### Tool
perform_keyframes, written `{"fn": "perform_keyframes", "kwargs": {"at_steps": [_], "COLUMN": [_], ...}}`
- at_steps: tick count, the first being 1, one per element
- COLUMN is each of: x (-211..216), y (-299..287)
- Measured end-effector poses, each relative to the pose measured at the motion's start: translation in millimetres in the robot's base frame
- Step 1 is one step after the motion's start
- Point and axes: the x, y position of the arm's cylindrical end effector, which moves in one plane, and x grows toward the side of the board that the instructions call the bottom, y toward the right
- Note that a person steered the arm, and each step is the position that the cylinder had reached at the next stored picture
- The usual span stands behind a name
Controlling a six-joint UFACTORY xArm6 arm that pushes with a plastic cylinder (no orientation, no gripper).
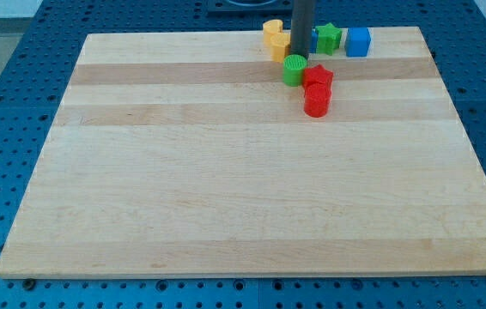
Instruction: Separate the yellow hexagon and green circle
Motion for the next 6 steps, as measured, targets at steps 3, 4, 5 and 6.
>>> {"fn": "perform_keyframes", "kwargs": {"at_steps": [3,4,5,6], "x": [-1.8,1.8,4.1,13.9], "y": [-20.1,-59.1,-94.5,-138.8]}}
